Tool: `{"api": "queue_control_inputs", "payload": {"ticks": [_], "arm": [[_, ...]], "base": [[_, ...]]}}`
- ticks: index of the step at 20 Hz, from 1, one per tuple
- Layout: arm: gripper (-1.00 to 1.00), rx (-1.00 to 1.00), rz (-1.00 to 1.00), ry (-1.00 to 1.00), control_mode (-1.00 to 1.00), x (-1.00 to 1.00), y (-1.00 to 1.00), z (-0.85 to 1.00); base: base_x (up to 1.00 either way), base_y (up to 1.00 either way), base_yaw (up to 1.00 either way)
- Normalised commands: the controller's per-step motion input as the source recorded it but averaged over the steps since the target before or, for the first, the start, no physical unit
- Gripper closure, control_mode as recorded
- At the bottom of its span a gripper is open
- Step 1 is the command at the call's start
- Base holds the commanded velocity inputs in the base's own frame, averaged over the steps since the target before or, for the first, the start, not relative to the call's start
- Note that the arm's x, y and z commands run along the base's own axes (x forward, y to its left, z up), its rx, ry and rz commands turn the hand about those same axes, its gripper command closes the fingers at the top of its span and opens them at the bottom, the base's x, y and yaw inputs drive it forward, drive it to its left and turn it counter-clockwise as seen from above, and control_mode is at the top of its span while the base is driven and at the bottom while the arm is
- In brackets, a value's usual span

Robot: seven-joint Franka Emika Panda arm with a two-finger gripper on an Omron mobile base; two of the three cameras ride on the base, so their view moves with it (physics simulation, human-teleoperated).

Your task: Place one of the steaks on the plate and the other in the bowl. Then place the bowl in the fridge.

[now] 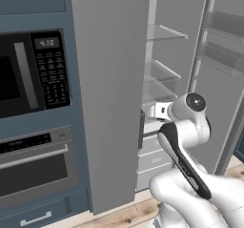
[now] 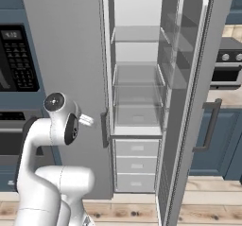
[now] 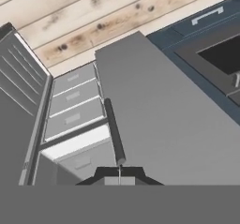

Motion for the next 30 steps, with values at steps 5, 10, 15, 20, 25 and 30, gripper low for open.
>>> {"api": "queue_control_inputs", "payload": {"ticks": [5, 10, 15, 20, 25, 30], "arm": [[1.00, 0.00, 0.00, 0.00, 1.00, 0.00, 0.00, 0.00], [1.00, 0.00, 0.00, 0.00, 1.00, 0.00, 0.00, 0.00], [1.00, 0.00, 0.00, 0.00, 1.00, 0.00, 0.00, 0.00], [1.00, 0.00, 0.00, 0.00, 1.00, 0.00, 0.00, 0.00], [1.00, 0.00, 0.00, 0.00, 1.00, 0.00, 0.00, 0.00], [1.00, 0.00, 0.00, 0.00, 1.00, 0.00, 0.00, 0.00]], "base": [[-0.16, -0.10, 0.07], [-0.37, -0.28, 0.18], [-0.52, -0.32, 0.20], [-0.57, -0.21, 0.23], [-0.52, -0.11, 0.34], [-0.50, -0.05, 0.37]]}}
